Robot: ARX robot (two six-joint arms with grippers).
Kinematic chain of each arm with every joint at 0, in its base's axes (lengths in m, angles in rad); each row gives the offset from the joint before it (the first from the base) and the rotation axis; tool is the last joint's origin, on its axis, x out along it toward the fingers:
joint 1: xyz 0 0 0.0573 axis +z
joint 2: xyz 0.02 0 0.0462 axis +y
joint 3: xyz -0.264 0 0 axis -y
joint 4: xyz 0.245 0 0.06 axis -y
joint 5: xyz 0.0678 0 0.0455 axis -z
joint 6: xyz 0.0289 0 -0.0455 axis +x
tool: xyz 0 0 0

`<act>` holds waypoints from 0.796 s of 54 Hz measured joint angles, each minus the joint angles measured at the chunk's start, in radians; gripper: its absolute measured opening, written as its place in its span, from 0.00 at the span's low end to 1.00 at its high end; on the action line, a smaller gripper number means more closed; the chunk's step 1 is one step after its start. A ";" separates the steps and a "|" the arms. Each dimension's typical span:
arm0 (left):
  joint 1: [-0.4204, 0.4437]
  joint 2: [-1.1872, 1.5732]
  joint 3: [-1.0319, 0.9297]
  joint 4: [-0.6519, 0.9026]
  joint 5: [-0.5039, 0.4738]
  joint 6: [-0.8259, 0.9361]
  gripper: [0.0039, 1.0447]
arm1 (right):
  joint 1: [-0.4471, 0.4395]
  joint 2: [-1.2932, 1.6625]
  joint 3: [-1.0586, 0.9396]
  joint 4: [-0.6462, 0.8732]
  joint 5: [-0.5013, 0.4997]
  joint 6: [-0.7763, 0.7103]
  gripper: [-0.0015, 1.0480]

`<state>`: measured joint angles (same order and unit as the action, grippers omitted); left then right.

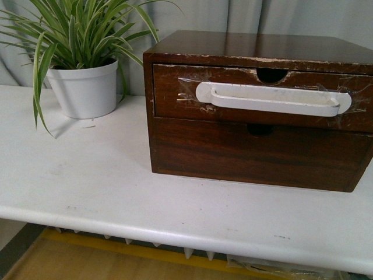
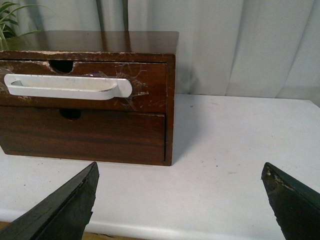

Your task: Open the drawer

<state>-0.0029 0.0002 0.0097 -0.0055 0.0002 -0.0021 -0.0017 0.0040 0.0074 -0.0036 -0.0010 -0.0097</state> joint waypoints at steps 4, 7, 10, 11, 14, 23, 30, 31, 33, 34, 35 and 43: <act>0.000 0.000 0.000 0.000 0.000 0.000 0.94 | 0.000 0.000 0.000 0.000 0.000 0.000 0.91; 0.000 0.000 0.000 0.000 0.000 0.000 0.94 | 0.000 0.000 0.000 0.000 0.000 0.000 0.91; -0.001 0.016 0.011 -0.034 0.007 -0.020 0.94 | 0.013 0.016 0.011 -0.037 0.025 -0.002 0.91; -0.006 0.035 0.029 -0.080 0.013 -0.037 0.94 | 0.017 0.024 0.018 -0.057 0.041 -0.004 0.91; -0.025 0.114 0.071 -0.170 0.006 -0.064 0.94 | 0.031 0.107 0.066 -0.134 0.052 -0.018 0.91; -0.152 0.341 0.133 -0.083 0.031 0.002 0.94 | 0.026 0.359 0.165 -0.126 -0.072 -0.149 0.91; -0.237 0.566 0.216 0.039 0.114 0.160 0.94 | 0.004 0.564 0.271 -0.133 -0.152 -0.305 0.91; -0.245 0.607 0.233 0.055 0.129 0.192 0.94 | 0.002 0.599 0.292 -0.134 -0.162 -0.331 0.91; -0.258 0.668 0.262 0.073 0.146 0.241 0.94 | -0.003 0.651 0.323 -0.134 -0.171 -0.367 0.91; -0.266 0.707 0.282 0.084 0.158 0.273 0.94 | -0.005 0.685 0.344 -0.134 -0.175 -0.390 0.91; -0.273 0.745 0.303 0.096 0.167 0.305 0.94 | -0.006 0.717 0.364 -0.134 -0.180 -0.407 0.91; -0.319 0.993 0.474 0.116 0.235 0.497 0.94 | -0.025 0.904 0.510 -0.167 -0.220 -0.531 0.91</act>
<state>-0.3214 0.9928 0.4839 0.1108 0.2352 0.4950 -0.0269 0.9077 0.5171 -0.1707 -0.2211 -0.5407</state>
